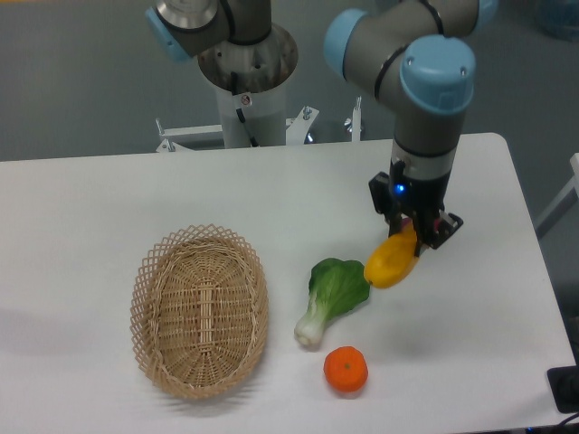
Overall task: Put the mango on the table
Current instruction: 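Hold the yellow mango in the gripper and lift it slightly, then lower the held mango onto the table beside the bok choy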
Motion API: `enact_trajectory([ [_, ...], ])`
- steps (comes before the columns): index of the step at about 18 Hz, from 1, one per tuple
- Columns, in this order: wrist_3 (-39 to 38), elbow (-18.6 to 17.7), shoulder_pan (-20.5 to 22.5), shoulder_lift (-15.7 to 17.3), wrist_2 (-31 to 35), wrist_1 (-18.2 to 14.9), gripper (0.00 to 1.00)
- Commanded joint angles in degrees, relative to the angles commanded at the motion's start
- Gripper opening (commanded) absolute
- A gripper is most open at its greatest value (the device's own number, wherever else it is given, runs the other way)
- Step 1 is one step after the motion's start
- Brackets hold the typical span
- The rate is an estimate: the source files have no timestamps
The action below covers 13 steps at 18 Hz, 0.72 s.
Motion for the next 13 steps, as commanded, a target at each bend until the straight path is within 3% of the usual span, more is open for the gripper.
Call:
enact_trajectory([
  [3, 2.46, -0.09, 0.00, -4.48, 0.18, 7.02, 0.47],
  [8, 2.55, -0.09, -0.09, -10.20, 0.00, 14.94, 0.47],
  [13, 2.64, -0.26, -0.26, -12.40, -0.17, 15.22, 0.47],
])
